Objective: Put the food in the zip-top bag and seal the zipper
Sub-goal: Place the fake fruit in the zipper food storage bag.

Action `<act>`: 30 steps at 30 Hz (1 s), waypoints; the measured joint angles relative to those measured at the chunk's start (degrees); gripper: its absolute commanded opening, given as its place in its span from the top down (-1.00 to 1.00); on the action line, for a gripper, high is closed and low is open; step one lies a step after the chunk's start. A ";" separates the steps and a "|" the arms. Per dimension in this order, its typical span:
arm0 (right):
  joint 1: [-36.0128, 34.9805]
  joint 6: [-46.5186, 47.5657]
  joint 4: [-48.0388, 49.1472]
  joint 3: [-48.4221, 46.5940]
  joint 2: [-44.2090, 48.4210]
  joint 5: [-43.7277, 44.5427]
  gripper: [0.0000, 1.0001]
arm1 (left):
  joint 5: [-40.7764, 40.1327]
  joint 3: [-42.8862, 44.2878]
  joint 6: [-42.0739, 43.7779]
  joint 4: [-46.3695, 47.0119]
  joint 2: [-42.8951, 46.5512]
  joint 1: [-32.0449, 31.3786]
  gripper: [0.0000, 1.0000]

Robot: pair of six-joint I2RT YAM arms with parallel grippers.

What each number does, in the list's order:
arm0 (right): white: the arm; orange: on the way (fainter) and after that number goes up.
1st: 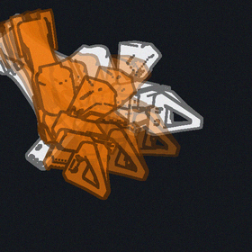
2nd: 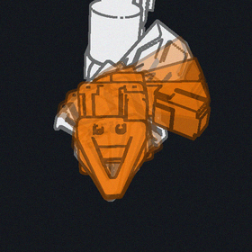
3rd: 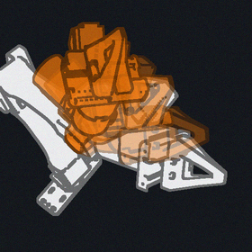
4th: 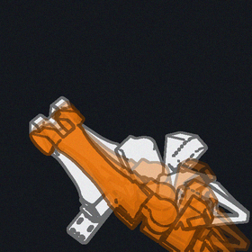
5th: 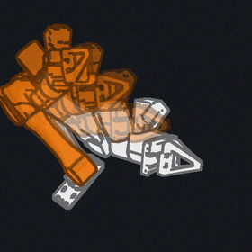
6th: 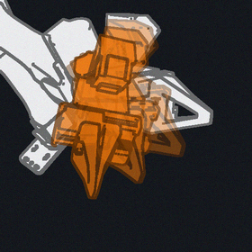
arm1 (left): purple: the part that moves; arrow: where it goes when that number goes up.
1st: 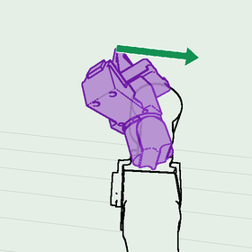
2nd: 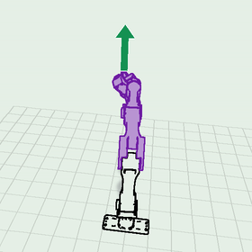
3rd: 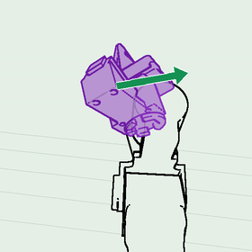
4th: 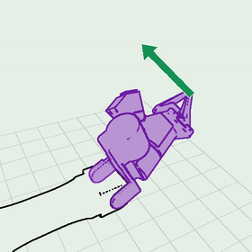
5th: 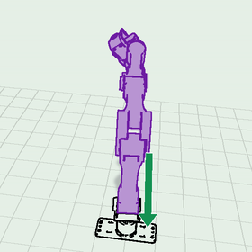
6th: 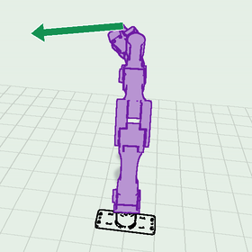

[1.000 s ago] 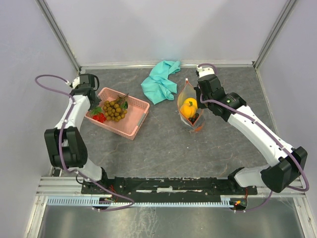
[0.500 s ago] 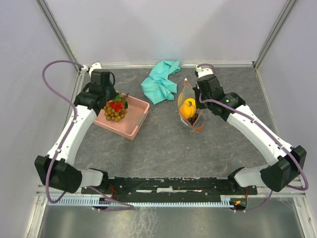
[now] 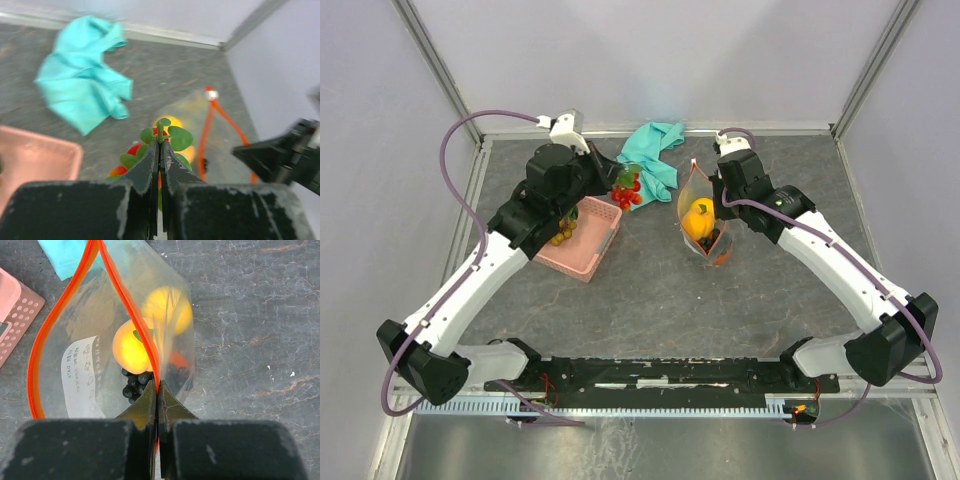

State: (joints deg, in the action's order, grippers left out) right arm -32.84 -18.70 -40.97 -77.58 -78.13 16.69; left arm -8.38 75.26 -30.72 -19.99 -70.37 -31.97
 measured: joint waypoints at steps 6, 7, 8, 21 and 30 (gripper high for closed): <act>0.00 -0.57 -0.24 -0.22 0.00 -0.17 0.97 | 5.03 -0.39 0.02 9.86 -0.98 -4.68 0.95; 0.00 -0.66 -0.24 -0.24 0.00 -0.17 0.97 | 5.60 -0.42 0.02 11.10 -1.33 -5.33 0.95; 0.00 -0.81 -0.24 -0.24 0.00 -0.20 0.97 | 5.99 -0.42 0.02 12.48 -1.84 -6.10 0.95; 0.00 -2.64 -0.26 -0.28 0.00 -1.70 0.97 | 8.31 -0.44 0.07 22.77 -11.63 -15.04 0.95; 0.00 -2.99 -0.26 -1.05 0.00 -2.08 0.97 | 4.87 -0.13 0.09 21.07 -16.94 -15.69 0.95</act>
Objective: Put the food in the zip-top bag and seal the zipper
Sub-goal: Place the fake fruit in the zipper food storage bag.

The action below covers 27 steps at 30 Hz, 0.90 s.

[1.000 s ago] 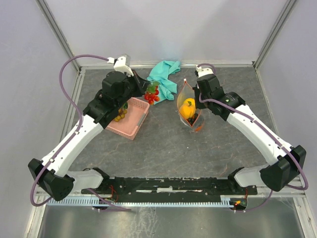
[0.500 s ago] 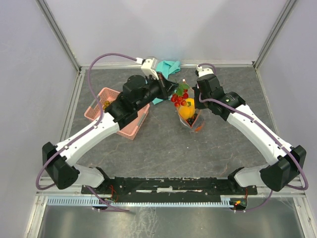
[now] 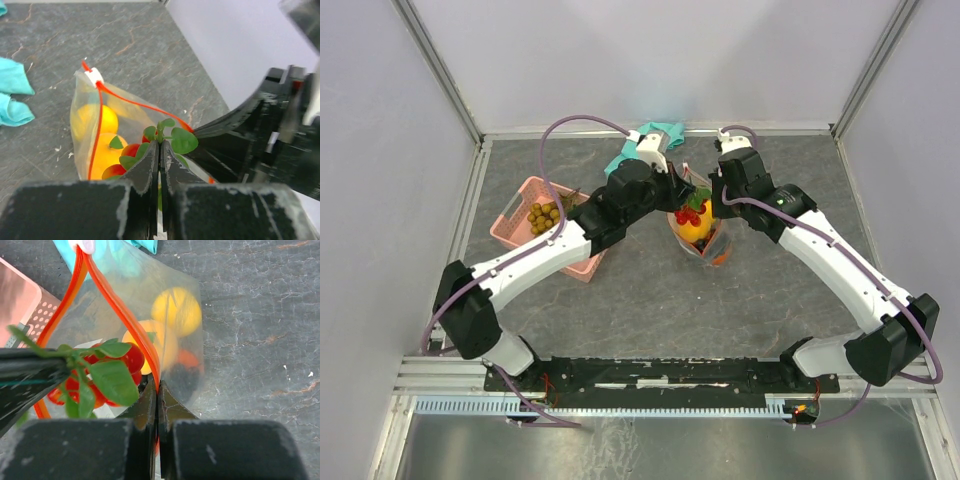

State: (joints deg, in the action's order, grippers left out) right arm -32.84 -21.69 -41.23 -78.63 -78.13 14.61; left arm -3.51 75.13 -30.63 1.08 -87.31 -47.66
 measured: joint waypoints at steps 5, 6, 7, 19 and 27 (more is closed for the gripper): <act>0.00 -0.11 -0.02 -0.02 0.00 -0.81 0.97 | -2.43 0.72 0.07 -2.54 -2.86 0.00 0.95; 0.00 -0.13 -0.02 -0.04 0.00 -0.94 0.97 | -2.86 1.11 0.15 -2.91 -3.58 0.00 0.95; 0.00 -0.13 -0.07 -0.13 -0.04 -1.18 0.97 | -3.48 1.62 0.50 -3.15 -4.33 0.00 0.95; 0.00 -0.15 -0.04 -1.03 -1.27 -3.23 0.97 | -7.13 4.59 11.74 2.38 -10.16 0.00 0.85; 0.00 -0.15 -0.04 -1.05 -1.60 -4.28 0.97 | -8.50 4.76 20.46 5.90 -14.38 0.00 0.10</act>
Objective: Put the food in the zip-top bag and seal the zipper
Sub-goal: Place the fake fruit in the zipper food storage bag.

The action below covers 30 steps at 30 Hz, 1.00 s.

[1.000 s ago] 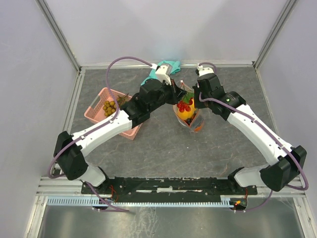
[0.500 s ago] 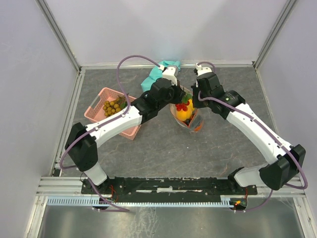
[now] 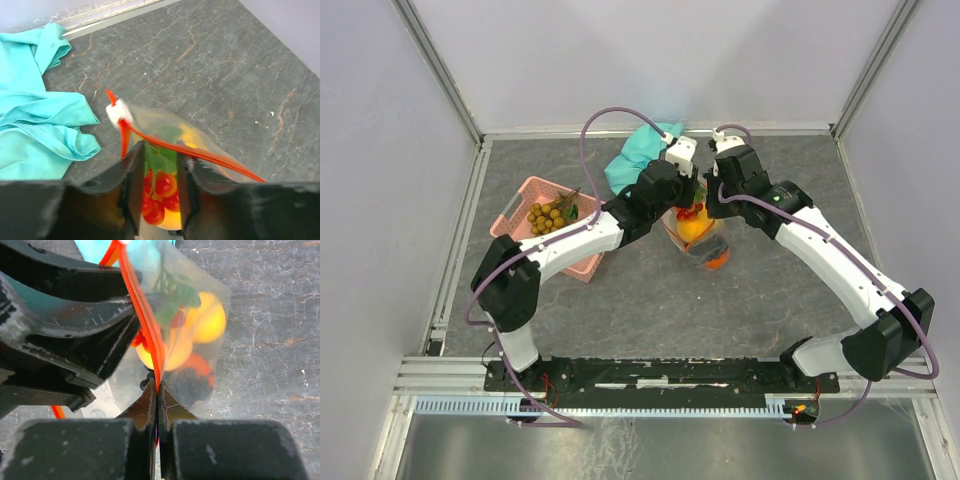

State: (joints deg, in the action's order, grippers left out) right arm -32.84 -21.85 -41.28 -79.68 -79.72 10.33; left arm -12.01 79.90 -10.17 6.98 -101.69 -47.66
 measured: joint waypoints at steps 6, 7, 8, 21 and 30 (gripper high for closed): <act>0.00 0.02 0.09 0.00 -0.07 -0.22 0.97 | 0.04 0.07 1.64 0.35 -0.15 -0.07 -0.26; 0.00 0.02 0.07 0.00 -0.11 -0.22 0.97 | 0.00 0.07 1.62 0.17 -0.11 -0.07 -0.28; 0.00 0.02 0.07 0.00 -0.17 -0.22 0.97 | -0.04 0.07 1.60 -0.39 0.07 -0.11 -0.30; 0.00 0.00 0.11 0.00 -0.94 -1.11 0.97 | -1.01 0.07 -8.72 -18.45 15.78 -0.11 -0.38; 0.00 -0.74 0.09 0.00 -1.03 -2.36 0.97 | -3.23 0.15 -23.61 -33.16 17.16 -0.11 0.01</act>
State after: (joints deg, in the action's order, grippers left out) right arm -32.84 -22.59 -41.19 -79.68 -80.75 7.97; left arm -15.25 80.05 -33.78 -26.17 -84.53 -47.77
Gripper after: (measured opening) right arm 0.023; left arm 0.586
